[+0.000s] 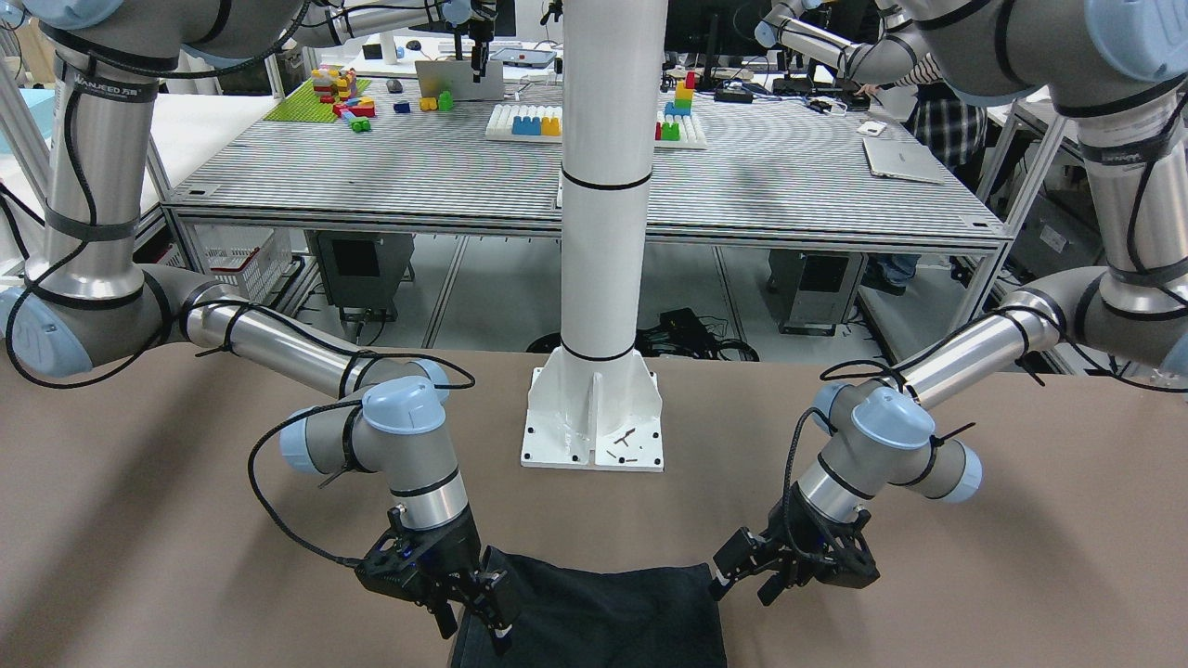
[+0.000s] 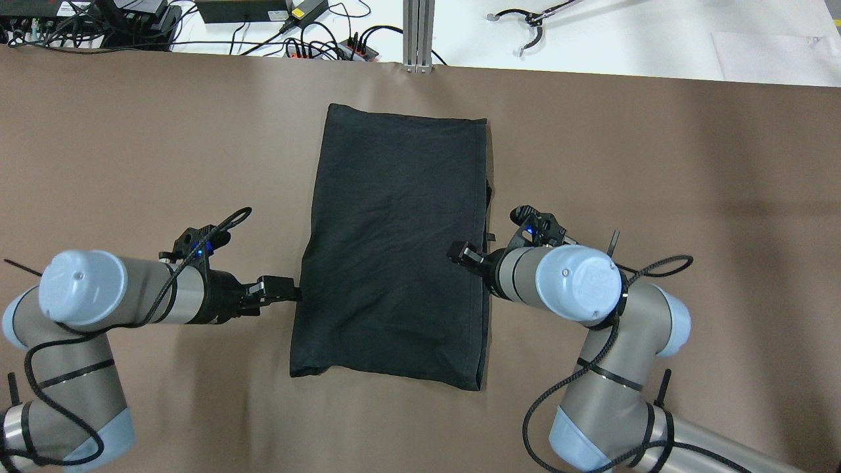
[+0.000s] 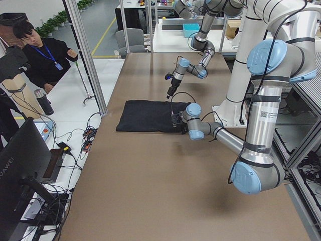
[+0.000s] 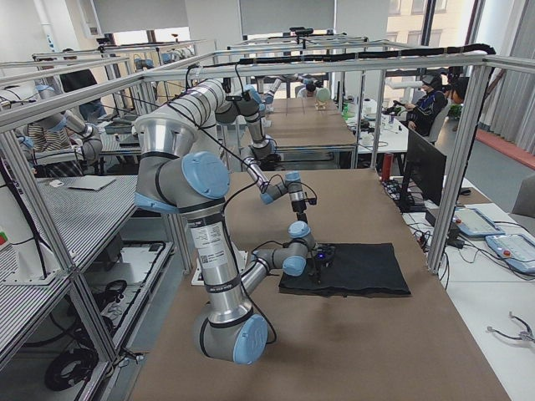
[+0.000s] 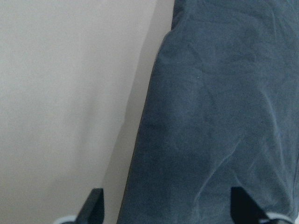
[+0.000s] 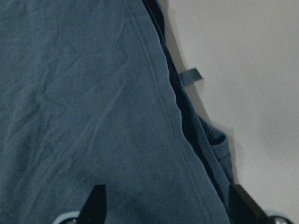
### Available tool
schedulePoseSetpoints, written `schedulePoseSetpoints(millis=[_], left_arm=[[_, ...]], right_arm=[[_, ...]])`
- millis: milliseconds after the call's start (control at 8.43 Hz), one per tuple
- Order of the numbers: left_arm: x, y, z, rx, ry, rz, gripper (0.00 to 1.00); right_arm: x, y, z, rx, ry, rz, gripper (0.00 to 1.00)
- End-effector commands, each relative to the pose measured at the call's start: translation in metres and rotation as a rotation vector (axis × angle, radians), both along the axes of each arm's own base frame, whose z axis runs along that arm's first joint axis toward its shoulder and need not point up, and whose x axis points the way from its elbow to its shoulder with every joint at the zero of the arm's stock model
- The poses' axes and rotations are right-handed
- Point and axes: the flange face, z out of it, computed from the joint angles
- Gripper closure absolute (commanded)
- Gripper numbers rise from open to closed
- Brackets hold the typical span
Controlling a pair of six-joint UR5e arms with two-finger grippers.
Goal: Fold clothes
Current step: 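Move both grippers down to the shirt's corners nearest the robot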
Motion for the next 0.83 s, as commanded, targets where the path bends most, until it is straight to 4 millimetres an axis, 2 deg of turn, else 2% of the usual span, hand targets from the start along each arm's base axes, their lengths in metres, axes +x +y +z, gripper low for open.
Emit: schedulePoseSetpoints(millis=[0,119,474,593,712], left_arm=[[0.022,0.039,0.001,-0.204,0.083,-0.137,0.05],[0.037,0.053,0.001,-0.23,0.095,-0.174,0.05],[0.058,0.079,0.004,-0.287,0.112,-0.215,0.05],[0.06,0.08,0.005,-0.287,0.109,-0.215,0.05],[0.068,0.078,0.017,-0.291,0.085,-0.219,0.05]], right_arm=[[0.0,0.03,-0.005,-0.145,-0.136,0.113,0.08],[-0.004,0.034,-0.005,-0.142,-0.135,0.113,0.08],[-0.005,0.034,-0.004,-0.14,-0.132,0.113,0.07],[-0.004,0.034,-0.005,-0.137,-0.132,0.112,0.07],[-0.004,0.034,-0.004,-0.137,-0.132,0.112,0.07]])
